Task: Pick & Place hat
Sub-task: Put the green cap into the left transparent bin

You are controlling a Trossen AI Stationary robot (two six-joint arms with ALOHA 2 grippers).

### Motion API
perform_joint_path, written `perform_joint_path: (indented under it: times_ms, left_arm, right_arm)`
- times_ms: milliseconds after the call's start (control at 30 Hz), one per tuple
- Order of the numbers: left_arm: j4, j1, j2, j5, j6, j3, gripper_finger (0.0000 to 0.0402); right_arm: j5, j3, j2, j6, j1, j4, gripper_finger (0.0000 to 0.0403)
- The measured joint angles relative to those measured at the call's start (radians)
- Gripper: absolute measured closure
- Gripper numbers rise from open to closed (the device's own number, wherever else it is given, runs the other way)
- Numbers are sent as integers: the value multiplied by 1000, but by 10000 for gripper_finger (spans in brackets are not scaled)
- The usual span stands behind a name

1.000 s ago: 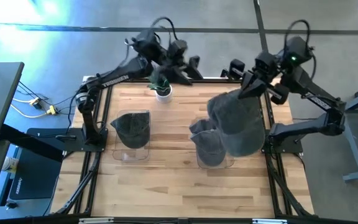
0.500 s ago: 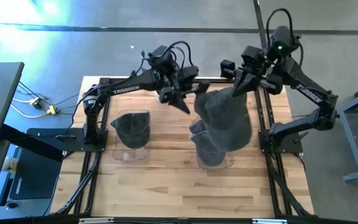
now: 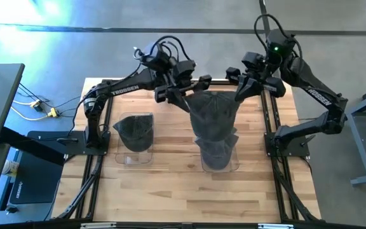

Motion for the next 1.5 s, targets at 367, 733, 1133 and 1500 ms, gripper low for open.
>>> perform_joint_path:
  times_ms: [367,733,1133,1500]
  left_arm:
    - [-3,66,1,-45,-83,15,387]
    - [0,118,-11,-80,-102,85,399]
    - [-13,161,-11,-98,-102,124,401]
    - [-234,163,-11,-66,8,124,401]
  right_arm:
    - [86,0,-55,-64,3,-74,398]
    - [209,0,-67,-176,25,-81,338]
    - [475,0,-18,-398,30,-79,119]
    - [108,-2,67,-164,82,104,165]
